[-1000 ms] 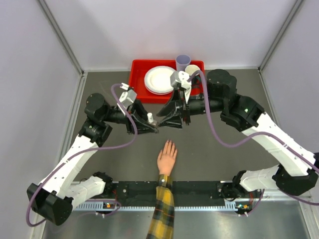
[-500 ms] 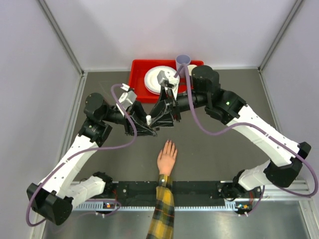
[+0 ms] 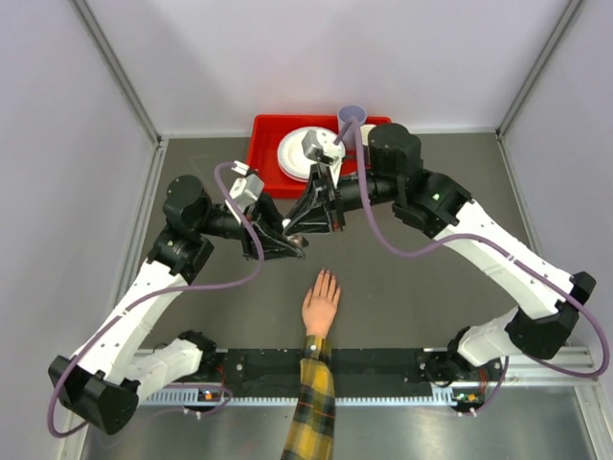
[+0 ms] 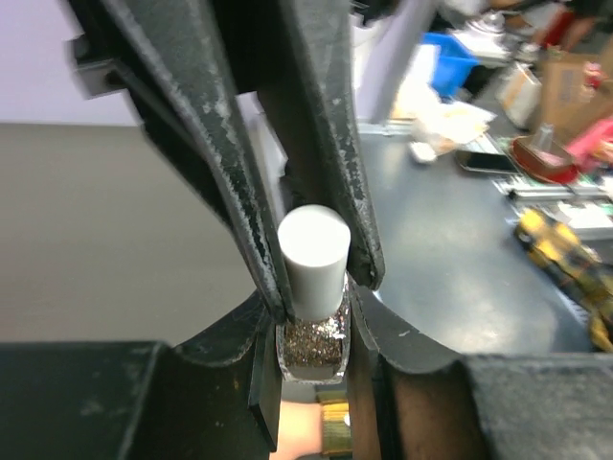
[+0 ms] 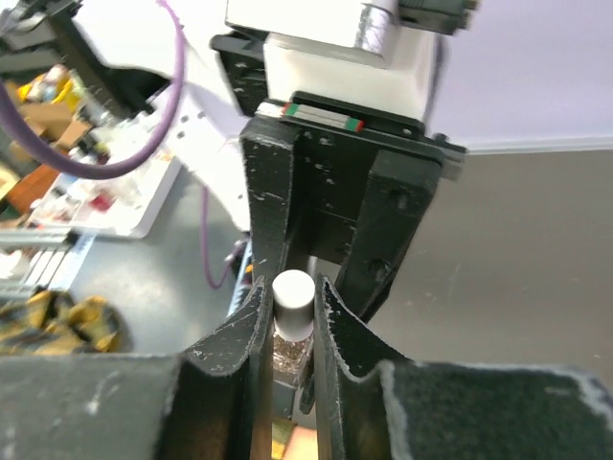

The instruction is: Paint the nails

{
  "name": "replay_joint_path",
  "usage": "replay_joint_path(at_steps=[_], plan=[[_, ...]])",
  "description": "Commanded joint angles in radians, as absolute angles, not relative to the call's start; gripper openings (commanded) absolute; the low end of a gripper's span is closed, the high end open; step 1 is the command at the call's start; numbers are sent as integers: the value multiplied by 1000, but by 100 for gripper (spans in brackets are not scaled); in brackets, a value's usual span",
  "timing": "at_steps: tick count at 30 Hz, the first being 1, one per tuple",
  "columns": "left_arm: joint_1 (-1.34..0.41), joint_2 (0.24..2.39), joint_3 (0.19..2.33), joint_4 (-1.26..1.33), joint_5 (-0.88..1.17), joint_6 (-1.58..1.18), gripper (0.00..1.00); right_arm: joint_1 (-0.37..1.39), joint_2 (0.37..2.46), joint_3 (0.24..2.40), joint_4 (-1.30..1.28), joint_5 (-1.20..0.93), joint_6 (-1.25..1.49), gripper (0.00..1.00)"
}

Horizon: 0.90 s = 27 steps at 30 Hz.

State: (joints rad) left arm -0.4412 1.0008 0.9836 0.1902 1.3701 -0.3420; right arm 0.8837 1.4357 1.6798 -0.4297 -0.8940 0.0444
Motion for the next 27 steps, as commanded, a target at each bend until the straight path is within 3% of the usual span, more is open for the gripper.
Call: replay_joint_path(at_steps=[1, 3, 6, 7, 10, 13, 15, 17, 18, 20, 23, 27], plan=[[-440, 970, 1080, -15, 1030, -125, 0, 882, 1353, 1629, -413, -717, 58, 0], [-440, 966, 1089, -76, 754, -104, 0, 885, 1344, 1623, -446, -587, 73, 0], [-440, 940, 1051, -63, 454, -116, 0, 954, 1302, 1574, -421, -132, 129, 0], [-439, 930, 1031, -8, 328, -138, 0, 1012, 1298, 1563, -413, 117, 144, 0], [-440, 943, 991, 118, 294, -173, 0, 1115, 1341, 1563, -397, 427, 164, 0], [-440, 979, 995, 169, 314, -213, 0, 1170, 1391, 1617, -446, 526, 218, 0], [-440, 999, 1026, 146, 350, -210, 0, 1169, 1381, 1626, -454, 528, 227, 0], [-440, 1014, 1038, 120, 423, -195, 0, 1166, 1365, 1631, -443, 471, 201, 19], [-439, 1014, 1039, 112, 449, -190, 0, 1152, 1358, 1634, -445, 442, 195, 34], [-440, 1012, 1040, 94, 523, -167, 0, 1120, 1335, 1657, -471, 312, 175, 48], [-440, 1009, 1042, 49, 713, -135, 0, 1033, 1292, 1663, -503, 71, 154, 57], [-439, 1003, 1049, 5, 990, -113, 0, 905, 1240, 1612, -492, -387, 108, 61]])
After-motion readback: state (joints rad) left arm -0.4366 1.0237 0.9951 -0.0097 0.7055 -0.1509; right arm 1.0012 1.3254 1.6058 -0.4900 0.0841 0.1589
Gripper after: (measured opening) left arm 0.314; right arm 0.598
